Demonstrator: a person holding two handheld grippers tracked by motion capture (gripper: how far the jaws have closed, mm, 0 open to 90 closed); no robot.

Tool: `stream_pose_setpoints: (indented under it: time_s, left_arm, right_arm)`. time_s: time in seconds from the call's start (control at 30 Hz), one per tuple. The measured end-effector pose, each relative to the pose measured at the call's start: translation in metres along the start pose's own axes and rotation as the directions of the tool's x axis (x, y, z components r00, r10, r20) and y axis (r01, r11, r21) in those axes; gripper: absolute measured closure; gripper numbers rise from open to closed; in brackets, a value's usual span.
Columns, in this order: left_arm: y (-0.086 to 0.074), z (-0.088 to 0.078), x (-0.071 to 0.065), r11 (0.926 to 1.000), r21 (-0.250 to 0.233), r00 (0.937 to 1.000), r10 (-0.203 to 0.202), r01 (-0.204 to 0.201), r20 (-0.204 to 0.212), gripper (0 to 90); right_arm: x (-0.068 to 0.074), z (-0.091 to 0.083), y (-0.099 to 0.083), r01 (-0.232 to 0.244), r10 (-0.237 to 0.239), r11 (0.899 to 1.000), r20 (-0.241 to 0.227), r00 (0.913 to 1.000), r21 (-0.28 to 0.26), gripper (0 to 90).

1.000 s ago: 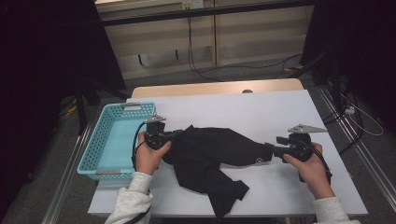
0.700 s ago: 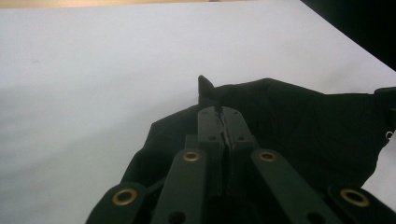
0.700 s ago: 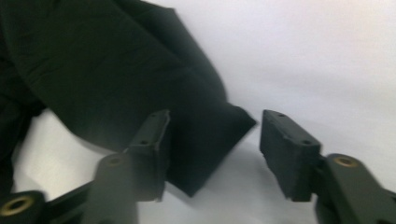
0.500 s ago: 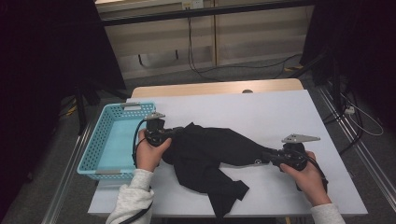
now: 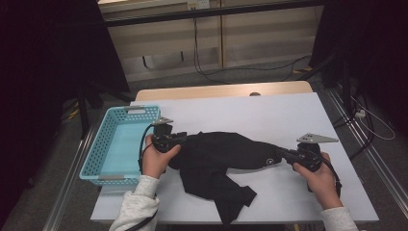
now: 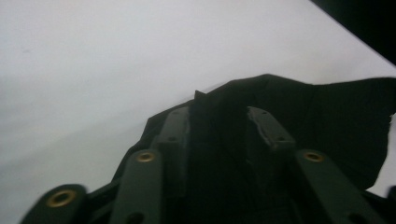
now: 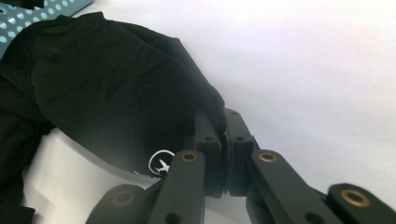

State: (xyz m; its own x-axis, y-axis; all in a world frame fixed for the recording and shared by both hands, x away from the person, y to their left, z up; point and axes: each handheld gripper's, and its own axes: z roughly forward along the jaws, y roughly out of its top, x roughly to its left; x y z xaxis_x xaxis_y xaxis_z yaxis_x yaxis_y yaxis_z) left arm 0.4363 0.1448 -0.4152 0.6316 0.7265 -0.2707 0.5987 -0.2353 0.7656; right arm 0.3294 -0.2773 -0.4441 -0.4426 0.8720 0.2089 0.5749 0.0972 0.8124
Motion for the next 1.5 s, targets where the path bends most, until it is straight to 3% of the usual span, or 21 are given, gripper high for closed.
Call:
stream_pose_setpoints:
  time_s: [0.1,0.17,0.3,0.5,0.7,0.8,0.93,1.17,1.5]
  left_arm:
    - [-0.005,0.01,0.0,0.9995,0.031,0.9999,-0.003,0.003,-0.013,47.8]
    - [-0.008,0.013,0.003,0.9986,0.052,0.9989,0.01,-0.007,-0.046,44.7]
    - [-0.013,0.016,0.006,0.9971,0.072,0.9994,-0.022,0.024,-0.028,41.8]
    - [-0.017,0.019,0.0,0.9933,0.115,0.9999,-0.003,0.005,-0.015,50.0]
    - [-0.02,0.021,-0.004,0.9887,0.145,0.9993,0.038,-0.038,0.0,68.4]
    - [-0.02,0.019,-0.004,0.9886,0.146,0.9992,0.036,-0.038,0.015,77.0]
    - [-0.015,0.01,-0.004,0.9932,0.112,0.999,0.026,-0.03,0.037,85.0]
    - [0.002,-0.011,-0.007,0.9997,0.003,0.9976,0.026,-0.026,0.064,86.0]
    - [0.026,-0.032,-0.025,0.9909,-0.128,0.99,0.058,-0.042,0.129,86.1]
  right_arm:
    - [0.0,0.001,0.002,0.0,0.0,1.0,-0.001,1.0,-0.003,87.0]
    - [-0.001,0.001,0.002,0.003,-0.003,1.0,-0.001,1.0,-0.003,87.0]
    - [-0.003,0.0,0.003,0.003,-0.003,1.0,0.0,1.0,-0.002,87.0]
    - [-0.002,-0.003,0.005,0.006,-0.006,1.0,0.004,1.0,-0.013,87.0]
    - [-0.002,-0.004,0.007,0.007,-0.007,1.0,0.011,0.9999,-0.017,87.0]
    - [-0.001,-0.004,0.009,0.003,-0.002,1.0,0.014,0.9999,-0.02,87.0]
    - [0.001,-0.003,0.012,0.005,-0.005,1.0,0.013,0.9999,-0.03,87.1]
    - [0.002,-0.011,0.017,0.016,-0.015,0.999,0.024,0.9996,-0.048,87.2]
    - [0.01,-0.058,0.039,0.049,-0.042,0.99,0.055,0.9976,-0.131,87.4]
